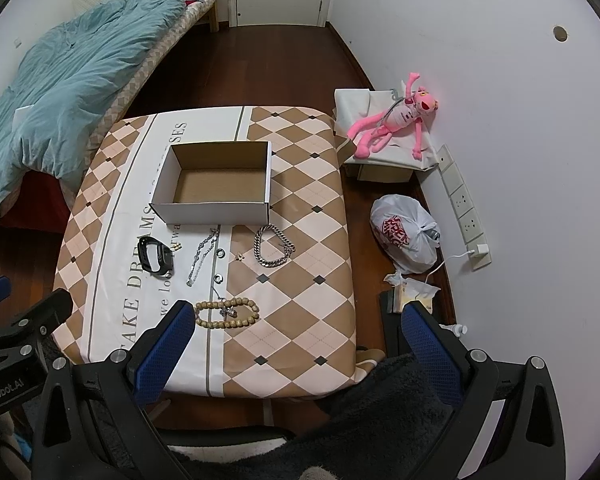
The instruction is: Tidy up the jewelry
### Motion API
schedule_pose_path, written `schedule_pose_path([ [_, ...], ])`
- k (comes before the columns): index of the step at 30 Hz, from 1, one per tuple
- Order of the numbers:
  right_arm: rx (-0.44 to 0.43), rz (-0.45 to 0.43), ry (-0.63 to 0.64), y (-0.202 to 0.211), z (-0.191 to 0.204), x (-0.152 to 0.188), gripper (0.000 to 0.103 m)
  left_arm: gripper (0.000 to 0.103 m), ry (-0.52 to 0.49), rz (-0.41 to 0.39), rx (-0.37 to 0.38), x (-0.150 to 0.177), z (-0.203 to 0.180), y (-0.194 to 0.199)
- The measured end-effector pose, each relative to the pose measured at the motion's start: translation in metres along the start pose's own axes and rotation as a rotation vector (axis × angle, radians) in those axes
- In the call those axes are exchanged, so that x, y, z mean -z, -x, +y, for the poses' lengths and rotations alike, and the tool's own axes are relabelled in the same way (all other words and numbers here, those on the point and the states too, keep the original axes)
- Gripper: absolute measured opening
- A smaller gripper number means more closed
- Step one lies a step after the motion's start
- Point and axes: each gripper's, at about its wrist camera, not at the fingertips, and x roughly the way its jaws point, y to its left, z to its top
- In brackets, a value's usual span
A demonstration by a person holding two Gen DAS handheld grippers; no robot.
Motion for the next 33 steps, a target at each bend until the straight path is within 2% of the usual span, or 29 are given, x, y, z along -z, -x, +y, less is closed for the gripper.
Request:
schedule_pose_path([
  [26, -0.004, -0.003, -0.004, 0.000, 0.001, 0.005, 0.103, 0.103, -0.003, -0.010, -0.003, -0.001, -0.004, 0.006],
  [32, -0.006, 0.014, -0.027, -0.006, -0.008, 0.004, 0.103, 0.103, 0.000, -0.021, -0.024, -0.001, -0.003, 0.003],
  [33, -0.005, 0.034, -0.043, -0.018, -0.007, 0.001, 0.103, 0.103, 0.003, -0.025, -0.035, -0.002, -0.003, -0.001],
])
